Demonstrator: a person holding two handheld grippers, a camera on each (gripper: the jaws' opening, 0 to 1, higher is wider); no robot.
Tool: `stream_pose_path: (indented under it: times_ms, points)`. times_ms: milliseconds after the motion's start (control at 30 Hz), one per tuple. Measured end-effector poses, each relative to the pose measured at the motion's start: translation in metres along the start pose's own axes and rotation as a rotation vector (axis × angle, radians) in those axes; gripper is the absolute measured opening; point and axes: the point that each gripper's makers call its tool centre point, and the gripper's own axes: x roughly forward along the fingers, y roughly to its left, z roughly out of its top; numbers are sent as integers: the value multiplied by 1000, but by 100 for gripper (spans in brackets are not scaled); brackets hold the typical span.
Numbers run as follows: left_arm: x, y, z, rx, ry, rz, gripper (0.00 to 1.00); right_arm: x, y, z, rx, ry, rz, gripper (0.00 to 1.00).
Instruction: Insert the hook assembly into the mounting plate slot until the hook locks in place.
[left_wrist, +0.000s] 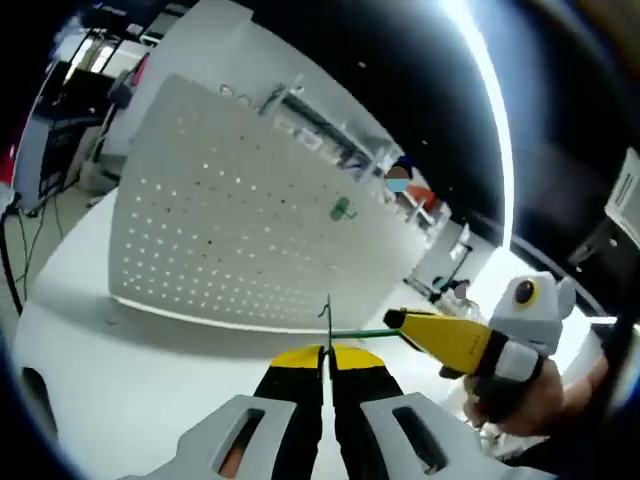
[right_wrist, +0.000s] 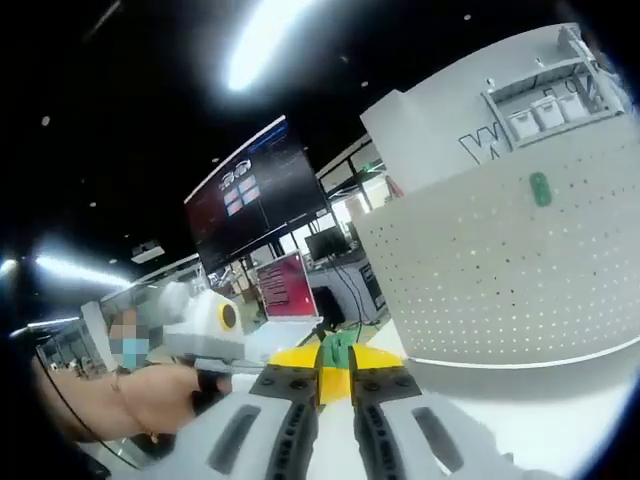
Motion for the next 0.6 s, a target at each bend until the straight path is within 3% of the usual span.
stream_pose_path:
  times_ms: [67,167,233,367,600]
  points:
    - [0,-3,-1,49,8,3,1,0,1,-1,4,18,8,8]
    - [0,-9,2,46,-11,-11,1,1,-1,-6,-9,43,8,8]
    - [0,-12,3,64,-19,-13,1,2,-2,-12,27,66,14,8]
    - [1,-16,4,206,-16,-2,1,1,-1,-12,43,56,13,7]
    - [0,-24,16,279,-58,-2,1,-1,0,-5,113,20,29,5]
